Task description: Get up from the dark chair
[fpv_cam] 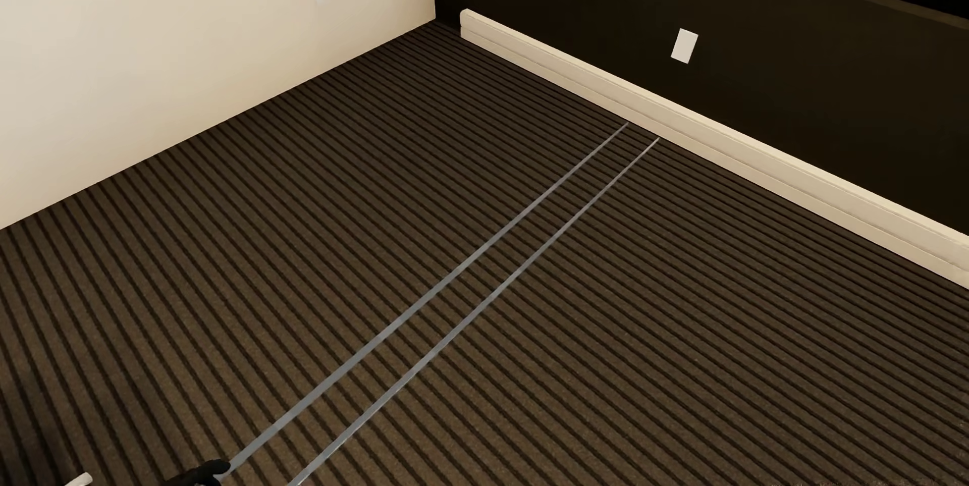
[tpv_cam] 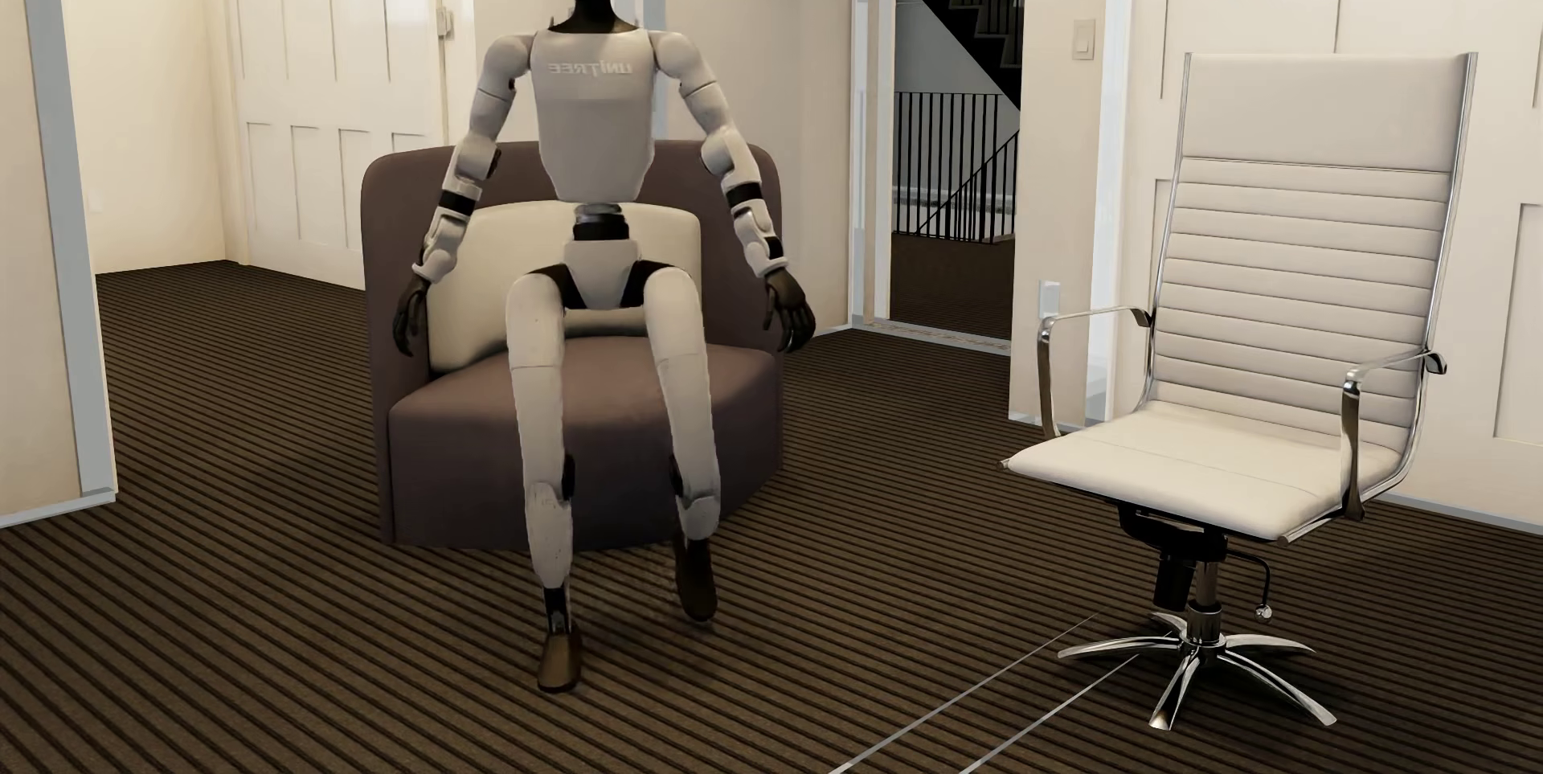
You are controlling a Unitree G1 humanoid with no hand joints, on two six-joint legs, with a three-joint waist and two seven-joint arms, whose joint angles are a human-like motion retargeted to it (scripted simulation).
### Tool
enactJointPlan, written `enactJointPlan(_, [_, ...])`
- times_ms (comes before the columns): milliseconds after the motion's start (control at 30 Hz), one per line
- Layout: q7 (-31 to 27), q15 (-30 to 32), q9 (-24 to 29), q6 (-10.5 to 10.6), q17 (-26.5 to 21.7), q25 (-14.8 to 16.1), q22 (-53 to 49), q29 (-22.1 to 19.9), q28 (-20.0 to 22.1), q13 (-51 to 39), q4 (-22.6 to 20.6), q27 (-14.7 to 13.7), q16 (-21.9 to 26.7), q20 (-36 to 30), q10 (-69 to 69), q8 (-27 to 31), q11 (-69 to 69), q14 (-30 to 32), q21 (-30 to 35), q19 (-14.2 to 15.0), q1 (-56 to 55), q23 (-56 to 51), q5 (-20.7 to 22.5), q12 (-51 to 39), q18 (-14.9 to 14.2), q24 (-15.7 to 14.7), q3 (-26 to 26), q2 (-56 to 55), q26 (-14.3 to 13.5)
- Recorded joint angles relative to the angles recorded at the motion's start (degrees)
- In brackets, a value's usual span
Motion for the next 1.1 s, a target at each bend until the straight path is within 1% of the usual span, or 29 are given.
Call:
enactJointPlan(33, [-0.72, -0.89, -0.64, -0.04, -0.1, 0.68, 0.0, -0.73, -0.21, -0.35, 0.53, -0.65, -0.25, 1.05, -4.07, 0.23, -0.29, -1.22, 0.78, 0.92, -1.79, -1.26, -0.84, 0.76, 0.53, -0.69, 0.5, 1.22, -0.14])
enactJointPlan(67, [-1.44, -1.91, -1.25, -0.02, -0.28, 0.23, 0.01, -0.97, -0.5, -0.72, 0.53, -1.09, -0.51, 1.87, -10.61, 0.35, -0.31, -1.92, 1.44, 1.81, -2.92, -2.19, -1.85, 1.21, 2.34, -0.58, 1.12, 1.99, -0.24])
enactJointPlan(100, [-2.47, -3.03, -1.66, 0.1, -0.54, -0.32, 0.03, -1.12, -0.5, -1.32, 0.5, -1.35, -0.67, 2.63, -18.66, 0.91, 0.27, -1.35, 2.57, 2.47, -3.37, -2.71, -2.88, 1.65, 3.52, -0.04, 1.48, 2.25, -0.33])
enactJointPlan(133, [-3.84, -4.92, -1.87, 0.4, -0.75, -0.3, 0.09, -1.56, -0.33, -2.0, 0.82, -1.79, -0.67, 3.5, -26.86, 1.61, 2.9, 1.21, 4.21, 3.15, -3.47, -3.06, -3.84, 2.19, 3.32, -0.03, 1.34, 1.33, -0.46])
enactJointPlan(200, [-7.11, -7.24, -3.24, 0.85, -0.64, -0.24, 0.56, -1.36, -0.34, -2.65, 2.08, -1.93, -0.36, 3.78, -40.93, 3.07, 7.47, 6.9, 6.55, 4.73, -2.86, -3.09, -5.79, 3.29, 4.87, -0.67, 0.98, -1.19, -0.33])
enactJointPlan(233, [-8.48, -7.61, -3.83, 0.93, -0.38, -0.47, 0.45, -0.89, -0.42, -2.97, 3.04, -1.8, 0.07, 3.97, -43.67, 4.03, 8.26, 8.1, 7.31, 5.32, -2.79, -2.71, -6.49, 3.72, 4.22, -0.75, 0.72, -1.92, -0.3])
enactJointPlan(267, [-8.81, -7.71, -4.0, 1.12, -0.24, -0.41, 0.31, -0.89, -0.55, -3.23, 3.8, -1.79, 0.34, 4.26, -44.68, 4.71, 8.4, 11.07, 7.63, 6.14, -2.72, -2.35, -7.41, 3.73, 2.51, -0.67, 0.52, -2.29, -0.41])
enactJointPlan(300, [-8.59, -7.4, -4.06, 1.46, -0.22, -0.29, 0.18, -1.11, -0.58, -3.11, 4.2, -2.03, 0.43, 4.44, -43.97, 5.47, 8.37, 12.56, 8.07, 6.82, -2.51, -2.14, -8.22, 3.77, 2.04, -0.32, 0.44, -2.72, -0.57])
enactJointPlan(333, [-8.27, -6.33, -4.21, 1.65, -0.23, -0.18, -0.27, -0.84, -0.65, -3.17, 4.13, -2.32, 0.75, 4.87, -42.89, 6.31, 8.19, 10.75, 8.62, 7.67, -1.68, -1.69, -9.06, 4.04, 2.79, -0.23, 0.33, -3.52, -0.93])
enactJointPlan(367, [-7.73, -4.88, -4.71, 1.69, -0.22, -0.74, -0.64, -0.67, -0.53, -3.31, 3.8, -2.31, 1.11, 5.21, -42.78, 7.08, 8.32, 6.56, 8.96, 8.91, -0.5, -1.21, -10.03, 4.34, 3.4, 0.08, 0.19, -5.22, -1.31])
enactJointPlan(400, [-6.88, -3.51, -4.99, 1.45, -0.14, -1.77, -0.89, -0.01, -1.08, -3.62, 3.2, -2.2, 1.75, 5.72, -43.97, 7.43, 8.76, 2.53, 8.93, 10.07, 1.12, -0.72, -11.11, 4.3, 4.13, 1.15, -0.23, -7.18, -1.53])
enactJointPlan(433, [-6.26, -2.3, -4.85, 0.99, -0.01, -2.79, -1.54, 0.43, -1.13, -3.82, 2.25, -2.04, 2.48, 5.61, -45.47, 7.53, 9.16, -0.4, 8.64, 10.61, 2.42, -0.76, -12.1, 3.99, 5.64, 1.93, -0.58, -9.03, -1.8])
enactJointPlan(467, [-5.91, -0.08, -4.33, 0.43, 0.56, -1.69, -1.56, 0.2, -0.43, -5.0, 1.43, -2.15, 2.81, 5.48, -45.65, 7.81, 9.15, -0.88, 7.37, 10.95, 2.67, 0.88, -12.85, 3.14, 5.55, 1.47, -0.71, -10.41, -2.27])
enactJointPlan(500, [-5.21, 1.61, -4.31, 0.17, 0.9, -1.43, -1.09, -0.19, 0.68, -5.1, 0.57, -1.68, 2.73, 5.29, -45.49, 7.85, 9.24, -0.81, 7.51, 10.99, 2.55, 1.78, -13.07, 2.49, 5.37, 1.12, -0.54, -11.45, -2.27])
enactJointPlan(567, [-4.3, 0.8, -4.32, 0.02, 0.97, -3.42, -1.26, 3.27, 1.26, -4.64, -0.36, -0.52, 2.86, 6.55, -47.22, 6.02, 9.93, -2.04, 9.88, 9.99, 4.05, 1.86, -11.87, 2.46, 6.63, 0.56, -0.32, -11.94, -2.33])
enactJointPlan(600, [-3.8, -0.37, -4.61, -0.4, 1.28, -5.31, -1.29, 5.55, 0.76, -5.06, -0.67, 0.16, 3.3, 8.1, -48.85, 5.1, 11.19, -1.95, 9.95, 8.95, 4.84, 2.27, -10.88, 2.52, 7.21, 0.54, -0.44, -12.56, -2.52])
enactJointPlan(633, [-3.45, -2.08, -3.98, -0.98, 2.16, -6.47, -1.79, 2.67, -0.17, -6.22, -0.4, -1.79, 3.75, 6.75, -49.09, 4.31, 10.31, -2.72, 10.97, 9.8, 5.3, 3.82, -9.64, 2.97, 4.46, -0.18, -0.76, -11.52, -2.78])
enactJointPlan(667, [-3.13, -2.96, -4.06, -1.32, 2.37, -6.41, -1.29, 2.3, 0.13, -6.55, -0.8, -1.83, 3.53, 6.84, -49.83, 3.78, 9.41, -2.5, 10.68, 9.02, 5.58, 3.86, -8.78, 3.1, 4.6, -0.71, -0.9, -10.95, -2.8])
enactJointPlan(700, [-3.0, -3.75, -4.24, -1.47, 2.28, -5.62, -0.66, 2.08, 0.14, -6.56, -1.21, -2.1, 2.95, 6.74, -50.35, 3.32, 7.9, -2.31, 10.61, 8.27, 5.79, 3.68, -8.03, 3.23, 5.27, -1.23, -0.86, -10.01, -2.77])
enactJointPlan(733, [-2.88, -3.51, -4.39, -1.51, 2.01, -5.69, -0.11, 1.81, 0.29, -6.46, -1.48, -2.3, 2.29, 6.8, -50.66, 2.96, 6.12, -2.19, 10.94, 7.5, 6.02, 3.64, -7.4, 3.43, 6.19, -1.29, -0.81, -8.97, -2.87])
enactJointPlan(767, [-2.77, -2.88, -4.41, -1.6, 1.71, -6.27, -0.16, 1.67, 0.46, -6.34, -1.63, -2.36, 1.66, 7.01, -50.55, 2.78, 4.31, -2.18, 11.32, 7.33, 5.91, 3.5, -6.91, 3.8, 6.91, -1.15, -0.66, -8.16, -3.05])
enactJointPlan(800, [-2.67, -1.27, -4.34, -1.71, 1.52, -5.88, -0.51, 0.87, 0.7, -6.03, -1.67, -2.42, 1.09, 6.81, -50.31, 2.47, 2.24, -2.11, 11.37, 7.77, 5.61, 3.25, -6.63, 4.21, 7.24, -1.57, -0.45, -7.37, -3.21])
enactJointPlan(867, [-2.73, 0.23, -3.98, -2.04, 1.38, -4.83, -0.78, -0.74, 1.62, -5.67, -1.83, -2.96, -0.21, 6.25, -50.46, 1.86, -1.53, -1.6, 11.4, 7.61, 4.62, 3.17, -6.54, 4.48, 7.88, -1.89, -0.18, -6.42, -3.96])
enactJointPlan(967, [-2.96, 1.77, -3.57, -2.23, 1.32, -4.91, -0.05, 0.16, 1.04, -5.77, -1.51, -2.93, -1.34, 6.15, -51.47, 1.73, -4.03, -0.51, 12.05, 8.38, 3.4, 3.85, -6.54, 4.4, 7.77, -2.07, -0.02, -6.99, -3.81])
enactJointPlan(1100, [-3.8, 0.51, -3.0, -1.62, 1.71, -4.31, -0.23, -0.27, 1.59, -5.43, -0.09, -2.93, -1.71, 5.24, -51.55, 0.66, -4.84, 1.23, 10.85, 7.5, 1.93, 4.2, -4.98, 3.94, 7.52, -2.9, -0.16, -6.18, -3.47])
